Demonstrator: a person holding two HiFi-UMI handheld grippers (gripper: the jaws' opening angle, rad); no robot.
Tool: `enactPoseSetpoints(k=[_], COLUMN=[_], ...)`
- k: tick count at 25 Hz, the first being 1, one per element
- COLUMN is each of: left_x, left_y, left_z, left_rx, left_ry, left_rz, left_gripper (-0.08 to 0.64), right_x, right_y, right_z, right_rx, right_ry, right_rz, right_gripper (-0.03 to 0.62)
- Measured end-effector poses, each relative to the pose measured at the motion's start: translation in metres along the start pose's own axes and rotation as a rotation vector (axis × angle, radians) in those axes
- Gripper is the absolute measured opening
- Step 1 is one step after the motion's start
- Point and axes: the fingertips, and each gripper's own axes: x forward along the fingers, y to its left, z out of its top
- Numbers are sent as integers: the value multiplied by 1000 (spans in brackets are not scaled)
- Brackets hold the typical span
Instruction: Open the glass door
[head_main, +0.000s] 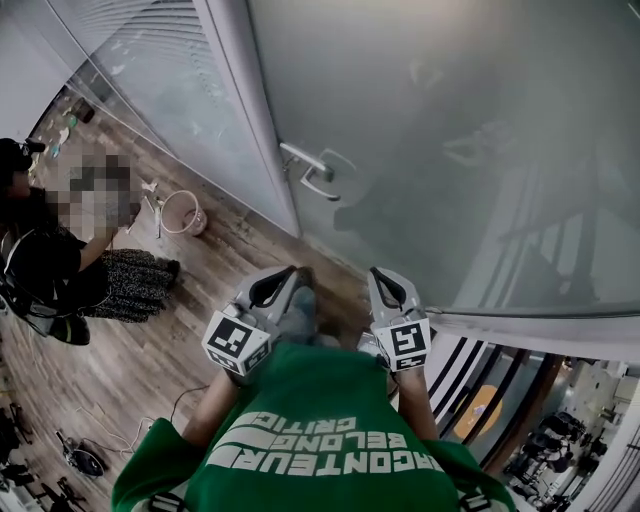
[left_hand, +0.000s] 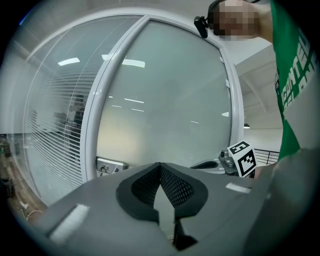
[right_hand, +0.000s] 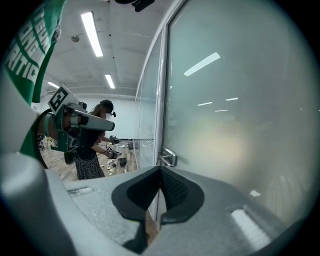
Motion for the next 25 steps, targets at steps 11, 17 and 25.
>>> enactPoseSetpoints(k=[11,17,25], left_x=[18,35,59], left_y=[6,23,48], left_z=[-5,-14,-19], left_rx=[-41,-64,-68], left_ry=[-4,20,58], left_rz=[-38,-31,-46], left_gripper=[18,18,18], right_x=[-13,2,44], right_y=[-11,-18,-18], right_z=[2,3,12], right_rx=[-34,-58,-132], right_ry=[55,88,122], right_rz=[-49,-31,25], right_gripper=[-5,9,15])
